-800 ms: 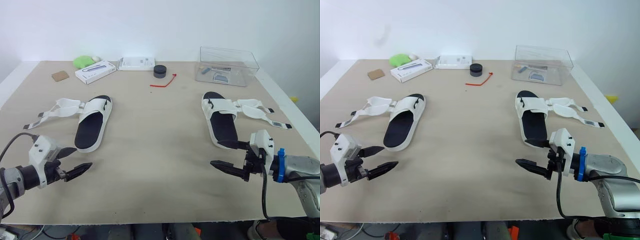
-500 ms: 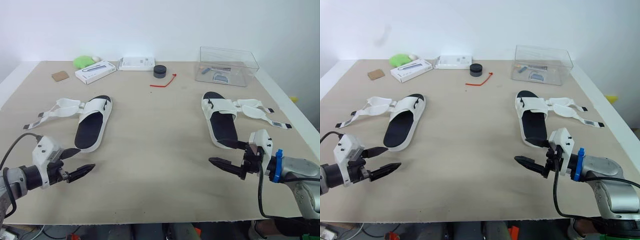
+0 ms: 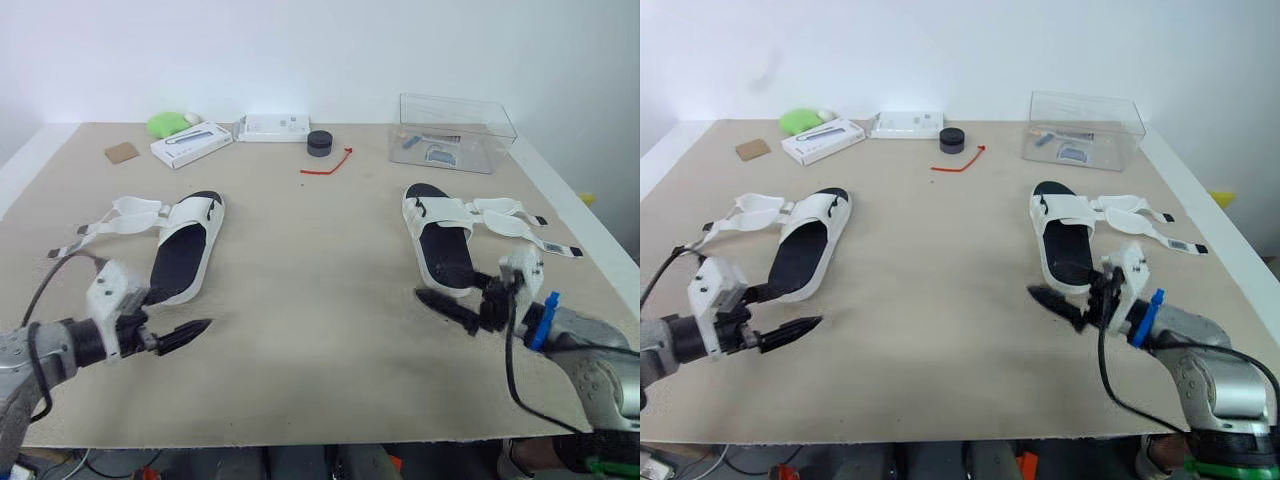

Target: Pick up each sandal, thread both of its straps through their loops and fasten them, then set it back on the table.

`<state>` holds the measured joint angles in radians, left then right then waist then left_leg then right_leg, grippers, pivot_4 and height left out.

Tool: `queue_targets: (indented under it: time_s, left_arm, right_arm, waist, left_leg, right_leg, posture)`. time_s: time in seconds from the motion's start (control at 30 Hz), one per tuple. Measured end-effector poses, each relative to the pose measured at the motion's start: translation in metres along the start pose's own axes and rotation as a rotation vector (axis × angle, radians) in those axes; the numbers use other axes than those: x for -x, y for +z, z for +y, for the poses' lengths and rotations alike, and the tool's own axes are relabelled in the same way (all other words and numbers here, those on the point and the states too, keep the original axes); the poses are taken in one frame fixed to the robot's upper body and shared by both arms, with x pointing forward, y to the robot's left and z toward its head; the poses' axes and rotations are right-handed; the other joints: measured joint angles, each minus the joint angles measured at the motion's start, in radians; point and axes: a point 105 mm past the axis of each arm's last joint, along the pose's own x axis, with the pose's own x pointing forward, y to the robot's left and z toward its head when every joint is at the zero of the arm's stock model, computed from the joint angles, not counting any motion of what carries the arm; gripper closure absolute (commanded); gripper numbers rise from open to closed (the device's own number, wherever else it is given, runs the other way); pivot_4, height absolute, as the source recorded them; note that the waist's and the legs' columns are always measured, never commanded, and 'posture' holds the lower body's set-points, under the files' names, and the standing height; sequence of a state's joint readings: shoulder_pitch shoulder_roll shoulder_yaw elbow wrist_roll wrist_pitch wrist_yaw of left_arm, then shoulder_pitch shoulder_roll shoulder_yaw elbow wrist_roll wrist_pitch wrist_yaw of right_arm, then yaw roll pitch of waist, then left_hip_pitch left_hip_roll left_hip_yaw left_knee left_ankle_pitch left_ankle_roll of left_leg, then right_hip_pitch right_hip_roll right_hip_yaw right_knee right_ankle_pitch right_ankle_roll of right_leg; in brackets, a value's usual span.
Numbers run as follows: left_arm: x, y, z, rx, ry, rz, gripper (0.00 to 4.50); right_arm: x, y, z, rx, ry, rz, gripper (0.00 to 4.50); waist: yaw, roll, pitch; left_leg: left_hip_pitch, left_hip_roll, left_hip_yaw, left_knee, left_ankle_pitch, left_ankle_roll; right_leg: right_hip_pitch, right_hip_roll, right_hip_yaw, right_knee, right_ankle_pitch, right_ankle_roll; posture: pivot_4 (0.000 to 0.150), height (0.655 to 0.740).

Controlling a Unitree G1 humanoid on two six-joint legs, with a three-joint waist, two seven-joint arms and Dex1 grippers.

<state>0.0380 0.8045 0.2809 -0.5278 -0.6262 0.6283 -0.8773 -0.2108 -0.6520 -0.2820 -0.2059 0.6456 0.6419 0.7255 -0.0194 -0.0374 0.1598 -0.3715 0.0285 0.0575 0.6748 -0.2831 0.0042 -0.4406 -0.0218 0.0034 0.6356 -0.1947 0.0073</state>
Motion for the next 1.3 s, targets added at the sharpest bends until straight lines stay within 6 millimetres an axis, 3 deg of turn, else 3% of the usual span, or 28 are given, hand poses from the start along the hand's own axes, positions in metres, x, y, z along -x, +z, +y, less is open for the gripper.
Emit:
queue_targets:
  time_s: [0.1, 0.27, 0.53, 0.9, 1.0, 1.23, 1.3]
  left_arm:
    - [-0.021, 0.011, -0.023, -0.018, -0.132, -0.037, 0.05]
    - [-0.052, 0.018, -0.047, -0.028, -0.297, -0.065, 0.05]
    - [-0.083, 0.026, -0.052, -0.041, -0.367, -0.103, 0.05]
    - [-0.087, 0.025, -0.053, -0.036, -0.361, -0.112, 0.05]
    - [-0.087, 0.024, -0.052, -0.035, -0.342, -0.111, 0.0]
    - [-0.082, 0.022, -0.05, -0.036, -0.298, -0.117, 0.0]
    - [-0.082, 0.022, -0.049, -0.032, -0.285, -0.117, 0.0]
  right_arm:
    - [-0.012, 0.01, -0.009, -0.019, -0.113, -0.012, 0.0]
    - [-0.029, -0.003, -0.014, -0.036, -0.238, 0.057, 0.0]
    - [-0.05, -0.007, -0.025, 0.01, -0.404, 0.078, 0.0]
    - [-0.069, -0.014, -0.051, 0.056, -0.518, 0.08, 0.0]
    - [-0.074, -0.012, -0.056, 0.073, -0.513, 0.068, 0.8]
    - [-0.086, -0.014, -0.057, 0.09, -0.467, 0.057, 4.28]
    - [-0.09, -0.015, -0.055, 0.112, -0.446, 0.058, 4.4]
  waist:
    - [0.0, 0.0, 0.0]
    - [0.0, 0.0, 0.0]
    - [-0.002, 0.0, 0.0]
    - [-0.003, 0.0, 0.0]
    - [-0.005, 0.0, 0.0]
    - [-0.005, 0.0, 0.0]
    - [-0.006, 0.0, 0.0]
  left_leg:
    - [0.001, 0.0, 0.001, 0.0, 0.0, 0.0]
    - [-0.001, -0.001, 0.001, 0.0, 0.0, 0.0]
    - [-0.001, -0.001, 0.003, 0.0, 0.0, 0.0]
    - [-0.001, -0.001, 0.005, 0.0, 0.0, 0.001]
    - [0.0, -0.001, 0.006, 0.0, -0.001, 0.001]
    - [0.0, 0.0, 0.006, 0.0, -0.001, 0.002]
    - [0.001, 0.0, 0.007, 0.0, -0.001, 0.002]
  right_leg:
    - [0.001, 0.0, 0.001, 0.0, 0.0, 0.0]
    - [0.0, 0.001, 0.001, 0.0, 0.002, -0.004]
    - [-0.001, 0.001, 0.003, 0.0, 0.003, -0.003]
    - [-0.001, 0.001, 0.005, 0.0, 0.003, -0.003]
    - [-0.001, 0.001, 0.006, 0.0, 0.003, -0.003]
    - [-0.002, 0.001, 0.007, 0.0, 0.003, -0.003]
    - [-0.002, 0.001, 0.007, 0.0, 0.003, -0.003]
  posture:
    - [0.15, 0.74]
    - [0.15, 0.74]
    - [0.15, 0.74]
    - [0.15, 0.74]
    - [0.15, 0.74]
    - [0.15, 0.74]
    - [0.15, 0.74]
